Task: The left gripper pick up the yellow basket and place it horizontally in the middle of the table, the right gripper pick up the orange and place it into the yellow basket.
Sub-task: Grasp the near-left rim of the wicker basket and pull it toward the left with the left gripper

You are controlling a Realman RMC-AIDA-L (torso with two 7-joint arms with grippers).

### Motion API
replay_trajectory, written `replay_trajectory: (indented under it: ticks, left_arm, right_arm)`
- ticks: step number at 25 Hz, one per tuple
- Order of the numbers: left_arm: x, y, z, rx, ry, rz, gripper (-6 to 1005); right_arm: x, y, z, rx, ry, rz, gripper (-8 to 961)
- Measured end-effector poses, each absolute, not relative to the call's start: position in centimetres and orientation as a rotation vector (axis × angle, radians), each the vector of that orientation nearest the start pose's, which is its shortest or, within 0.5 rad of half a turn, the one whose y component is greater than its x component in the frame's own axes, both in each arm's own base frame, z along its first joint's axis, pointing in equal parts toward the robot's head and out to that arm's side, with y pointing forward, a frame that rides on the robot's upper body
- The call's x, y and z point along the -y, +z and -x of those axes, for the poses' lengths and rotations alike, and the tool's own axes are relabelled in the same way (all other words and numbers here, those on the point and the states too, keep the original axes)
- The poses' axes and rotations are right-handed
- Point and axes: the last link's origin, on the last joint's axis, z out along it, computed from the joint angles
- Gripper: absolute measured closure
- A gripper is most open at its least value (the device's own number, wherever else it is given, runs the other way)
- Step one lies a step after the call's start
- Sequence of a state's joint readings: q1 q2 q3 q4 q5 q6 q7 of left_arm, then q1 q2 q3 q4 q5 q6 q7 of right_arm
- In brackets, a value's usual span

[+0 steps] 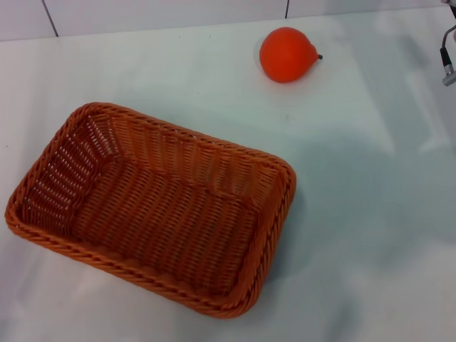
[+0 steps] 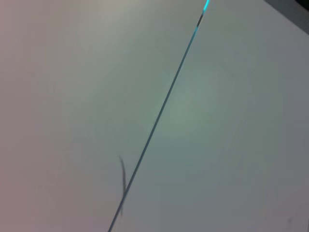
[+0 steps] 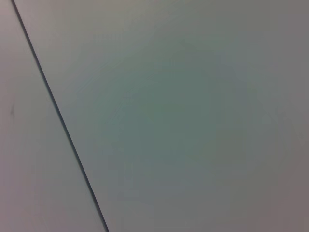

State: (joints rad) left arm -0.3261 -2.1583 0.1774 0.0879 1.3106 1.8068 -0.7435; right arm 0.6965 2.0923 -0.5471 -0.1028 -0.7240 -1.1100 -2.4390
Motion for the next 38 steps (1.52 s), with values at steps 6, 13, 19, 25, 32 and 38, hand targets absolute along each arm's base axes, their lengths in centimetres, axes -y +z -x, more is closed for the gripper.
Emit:
replay_trajectory:
  ticks: [6,13,19,25,32,38]
  left_arm:
    - [-25.5,2.5,30.7,0.542,-1.42,1.455,92]
    - [-25.5,2.8,30.7,0.556,-1.436,1.487,103]
    - [-28.0,7.5,31.4,0.7,-1.418,1.788,113]
    - [-29.7,11.8,30.6,0.915,-1.16,2.113,123]
    - [-31.2,13.1,28.4,1.098,-0.708,2.296,134]
    - [-32.5,13.0,27.2,1.149,-0.478,2.327,144]
  right_arm:
    - [-41.4,3.6,-28.1,1.44,-1.347,0.82,38]
    - [-41.4,3.6,-28.1,1.439,-1.347,0.82,38]
    - [-41.2,3.6,-28.3,1.43,-1.341,0.833,37]
    - [-41.0,3.7,-28.8,1.422,-1.344,0.845,38]
    - [-40.8,4.0,-29.2,1.407,-1.356,0.851,38]
    - [-40.8,4.0,-29.2,1.404,-1.357,0.853,38]
